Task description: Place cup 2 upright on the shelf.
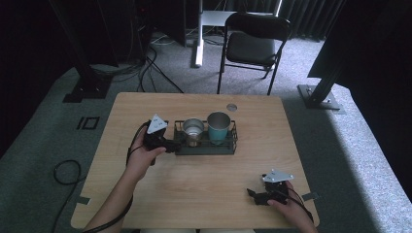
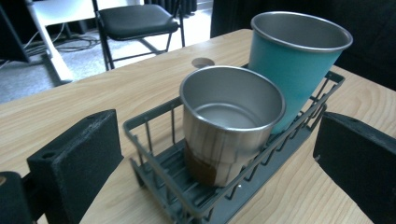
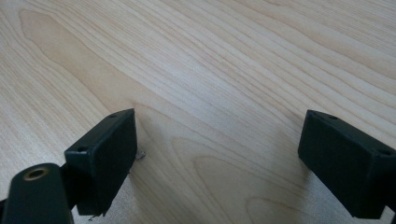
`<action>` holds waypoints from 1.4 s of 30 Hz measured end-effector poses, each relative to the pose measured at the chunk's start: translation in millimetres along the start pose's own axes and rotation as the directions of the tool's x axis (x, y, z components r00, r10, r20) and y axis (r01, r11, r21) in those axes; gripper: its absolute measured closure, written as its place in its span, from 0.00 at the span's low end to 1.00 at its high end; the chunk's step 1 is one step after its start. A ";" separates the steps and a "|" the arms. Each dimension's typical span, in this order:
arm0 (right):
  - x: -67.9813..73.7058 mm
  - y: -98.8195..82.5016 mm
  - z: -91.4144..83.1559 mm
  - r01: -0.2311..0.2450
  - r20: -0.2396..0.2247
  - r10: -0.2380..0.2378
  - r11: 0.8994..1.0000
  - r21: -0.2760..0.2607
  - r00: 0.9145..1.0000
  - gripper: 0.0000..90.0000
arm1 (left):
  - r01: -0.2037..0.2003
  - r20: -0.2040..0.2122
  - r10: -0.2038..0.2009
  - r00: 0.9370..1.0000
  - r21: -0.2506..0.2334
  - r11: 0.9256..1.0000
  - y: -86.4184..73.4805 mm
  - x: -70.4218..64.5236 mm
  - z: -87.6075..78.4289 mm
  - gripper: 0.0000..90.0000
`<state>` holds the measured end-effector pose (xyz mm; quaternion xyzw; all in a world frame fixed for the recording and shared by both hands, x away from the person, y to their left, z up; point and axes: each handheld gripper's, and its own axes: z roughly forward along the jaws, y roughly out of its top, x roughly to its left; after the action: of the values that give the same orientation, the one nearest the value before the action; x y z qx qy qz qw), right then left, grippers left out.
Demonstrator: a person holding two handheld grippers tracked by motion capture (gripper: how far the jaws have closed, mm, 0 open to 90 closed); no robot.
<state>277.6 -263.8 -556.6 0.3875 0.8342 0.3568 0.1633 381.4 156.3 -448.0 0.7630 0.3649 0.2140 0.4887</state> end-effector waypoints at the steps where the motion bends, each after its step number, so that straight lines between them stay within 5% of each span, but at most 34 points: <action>1: 0.0 0.0 0.0 0.000 0.000 0.000 1.000 0.000 1.000 0.13 | 0.003 -0.010 -0.003 1.000 0.003 1.000 0.0 0.4 -1.4 0.02; 18: -0.1 0.0 0.0 0.001 0.000 -0.001 1.000 -0.001 1.000 0.13 | 0.032 -0.068 -0.031 0.997 0.016 0.999 -11.8 9.4 -21.8 0.02; 42: 0.0 0.0 0.0 0.000 0.000 0.000 1.000 0.000 1.000 0.13 | 0.070 -0.117 -0.063 0.991 0.061 0.996 -52.9 24.3 -46.1 0.02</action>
<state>277.6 -263.8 -556.6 0.3874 0.8343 0.3566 0.1635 347.1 215.6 -476.5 0.7524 0.4246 0.2291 0.4486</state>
